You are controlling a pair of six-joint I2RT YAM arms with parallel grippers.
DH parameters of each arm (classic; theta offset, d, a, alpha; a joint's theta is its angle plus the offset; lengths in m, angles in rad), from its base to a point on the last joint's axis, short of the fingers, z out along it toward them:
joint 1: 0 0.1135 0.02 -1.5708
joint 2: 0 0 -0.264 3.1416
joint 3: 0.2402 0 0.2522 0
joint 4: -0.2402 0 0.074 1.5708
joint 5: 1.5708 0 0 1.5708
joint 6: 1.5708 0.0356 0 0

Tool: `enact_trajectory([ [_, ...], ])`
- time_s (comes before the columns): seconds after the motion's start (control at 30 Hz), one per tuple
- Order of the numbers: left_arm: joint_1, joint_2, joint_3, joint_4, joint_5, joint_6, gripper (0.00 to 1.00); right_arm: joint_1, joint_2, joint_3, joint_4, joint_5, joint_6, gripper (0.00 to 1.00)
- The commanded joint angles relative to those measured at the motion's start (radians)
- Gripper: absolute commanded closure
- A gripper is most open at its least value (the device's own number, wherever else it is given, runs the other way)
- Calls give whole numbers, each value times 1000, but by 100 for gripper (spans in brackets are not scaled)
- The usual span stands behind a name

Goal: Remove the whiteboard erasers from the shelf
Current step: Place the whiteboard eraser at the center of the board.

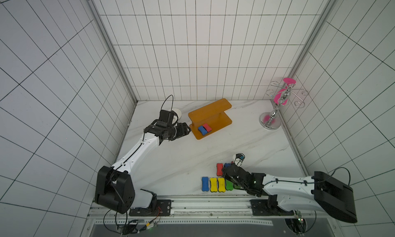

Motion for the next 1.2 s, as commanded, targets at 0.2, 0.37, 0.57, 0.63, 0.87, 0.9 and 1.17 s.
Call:
enact_trajectory([
  [0.2, 2, -24, -18, 37, 21, -8, 24, 10, -34, -17, -51, -6, -10, 100],
  [0.37, 2, -26, -18, 41, 21, -9, 24, 11, -36, -12, -63, -6, -16, 100],
  [0.57, 1, -24, -22, 45, 20, -13, 24, 12, -51, -17, -71, -3, -18, 98],
  [0.63, -1, -23, -22, 48, 22, -14, 24, 12, -51, -13, -72, -7, -24, 98],
  [0.87, -22, -19, -18, 52, 15, -20, 24, 12, -58, 11, -92, -15, -57, 90],
  [0.9, -25, -17, -18, 53, 13, -20, 24, 12, -62, 13, -94, -18, -61, 89],
  [1.17, -29, -11, -18, 62, 11, -26, 24, 13, -88, 17, -99, -31, -93, 80],
])
